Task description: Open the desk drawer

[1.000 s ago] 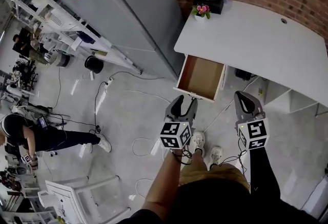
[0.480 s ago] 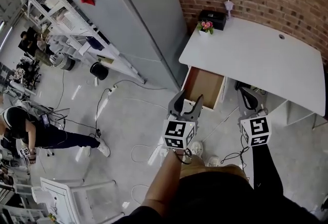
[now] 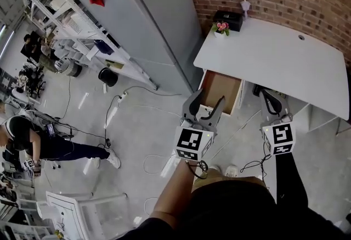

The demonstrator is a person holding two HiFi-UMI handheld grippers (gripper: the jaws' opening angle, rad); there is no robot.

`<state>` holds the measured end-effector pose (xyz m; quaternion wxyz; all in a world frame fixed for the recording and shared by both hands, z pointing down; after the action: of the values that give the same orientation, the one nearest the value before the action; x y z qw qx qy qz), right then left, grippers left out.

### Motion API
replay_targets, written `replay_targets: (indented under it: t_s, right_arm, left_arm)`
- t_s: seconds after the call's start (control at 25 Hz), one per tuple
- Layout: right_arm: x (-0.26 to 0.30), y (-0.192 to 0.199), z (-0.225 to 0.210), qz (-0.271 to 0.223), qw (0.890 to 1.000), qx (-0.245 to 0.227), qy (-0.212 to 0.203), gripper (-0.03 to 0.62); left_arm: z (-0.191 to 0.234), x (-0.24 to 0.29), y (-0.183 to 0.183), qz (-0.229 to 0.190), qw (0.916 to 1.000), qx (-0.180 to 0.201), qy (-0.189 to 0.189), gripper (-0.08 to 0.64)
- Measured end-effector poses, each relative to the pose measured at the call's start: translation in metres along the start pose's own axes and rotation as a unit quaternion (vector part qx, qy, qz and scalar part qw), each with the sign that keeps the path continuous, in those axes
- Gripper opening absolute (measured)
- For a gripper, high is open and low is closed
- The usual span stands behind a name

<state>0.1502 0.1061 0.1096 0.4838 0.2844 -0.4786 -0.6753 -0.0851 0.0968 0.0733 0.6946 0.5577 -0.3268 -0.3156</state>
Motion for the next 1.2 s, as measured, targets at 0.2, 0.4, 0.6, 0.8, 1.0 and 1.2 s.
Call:
replay_targets:
  t_s: [0.2, 0.4, 0.6, 0.8, 1.0, 1.2]
  right_arm:
    - [-0.006, -0.009, -0.002, -0.018, 1.0, -0.001, -0.002, 0.0]
    - [-0.005, -0.017, 0.006, -0.033, 0.999, 0.0, -0.017, 0.0]
    - [-0.003, -0.02, 0.01, -0.033, 0.999, 0.002, -0.027, 0.0]
    - [-0.005, -0.022, 0.015, -0.032, 0.999, 0.002, -0.031, 0.0]
    - [-0.006, -0.022, 0.018, -0.037, 0.998, -0.007, -0.044, 0.0]
    - [-0.008, -0.027, 0.024, -0.044, 0.997, -0.029, -0.049, 0.0]
  left_arm:
    - [-0.001, -0.001, -0.009, -0.007, 0.9999, 0.012, 0.001, 0.229]
    - [-0.002, -0.005, -0.013, -0.008, 0.9997, 0.02, 0.008, 0.229]
    - [0.001, -0.005, -0.017, -0.015, 0.9996, 0.021, 0.006, 0.227]
    - [0.0, -0.009, -0.018, -0.015, 0.9996, 0.022, 0.005, 0.176]
    - [0.005, -0.015, -0.016, -0.019, 0.9987, 0.035, -0.03, 0.008]
    - [0.007, -0.022, -0.018, -0.028, 0.998, 0.039, -0.04, 0.008]
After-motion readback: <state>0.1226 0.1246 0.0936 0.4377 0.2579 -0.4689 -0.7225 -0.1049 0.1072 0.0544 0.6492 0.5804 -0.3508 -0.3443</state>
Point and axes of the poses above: the fingertips, and each gripper's own axes: x forward along the fingers, z to its left, y out of its underside, the point moved 9 cm from there along -x, backward along the fingers, and after that the axes turned 14 degrees about -x, right-handed, at the moved point
